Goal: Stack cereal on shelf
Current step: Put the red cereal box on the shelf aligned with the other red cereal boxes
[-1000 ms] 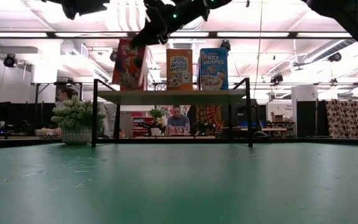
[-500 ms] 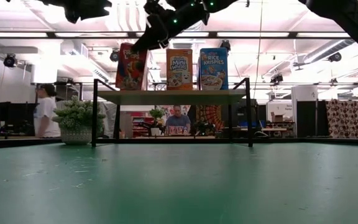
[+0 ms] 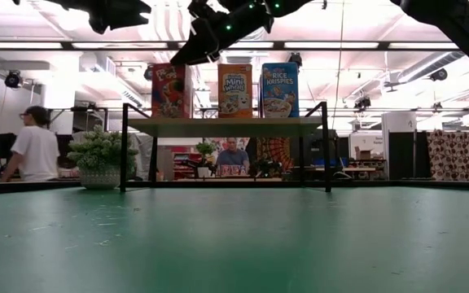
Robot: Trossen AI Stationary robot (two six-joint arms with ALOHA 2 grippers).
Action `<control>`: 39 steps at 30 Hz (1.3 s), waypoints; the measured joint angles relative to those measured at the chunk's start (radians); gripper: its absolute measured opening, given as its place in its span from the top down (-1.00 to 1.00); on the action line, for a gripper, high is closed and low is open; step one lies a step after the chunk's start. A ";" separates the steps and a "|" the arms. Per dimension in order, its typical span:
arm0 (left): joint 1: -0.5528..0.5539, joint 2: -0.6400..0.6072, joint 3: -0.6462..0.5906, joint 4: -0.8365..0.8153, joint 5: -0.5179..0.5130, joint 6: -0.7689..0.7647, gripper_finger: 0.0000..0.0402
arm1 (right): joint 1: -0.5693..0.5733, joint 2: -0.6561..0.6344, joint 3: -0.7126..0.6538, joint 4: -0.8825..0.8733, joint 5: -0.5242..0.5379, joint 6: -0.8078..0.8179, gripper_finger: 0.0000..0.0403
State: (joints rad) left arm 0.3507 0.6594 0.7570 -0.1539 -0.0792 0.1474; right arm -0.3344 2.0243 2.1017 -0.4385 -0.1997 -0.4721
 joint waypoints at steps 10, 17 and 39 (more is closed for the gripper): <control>0.000 0.059 0.000 0.000 0.000 -0.005 -0.15 | 0.003 -0.057 0.000 -0.012 0.018 -0.011 -0.21; -0.001 0.059 0.000 -0.007 0.000 -0.073 -0.15 | 0.014 -0.112 0.000 -0.159 0.016 -0.021 0.12; -0.001 0.072 0.000 -0.003 0.002 -0.088 -0.15 | 0.008 -0.059 -0.047 -0.102 0.124 -0.092 0.96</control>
State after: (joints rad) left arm 0.3500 0.7319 0.7567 -0.1566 -0.0776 0.0593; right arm -0.3260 1.9656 2.0548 -0.5407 -0.0757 -0.5641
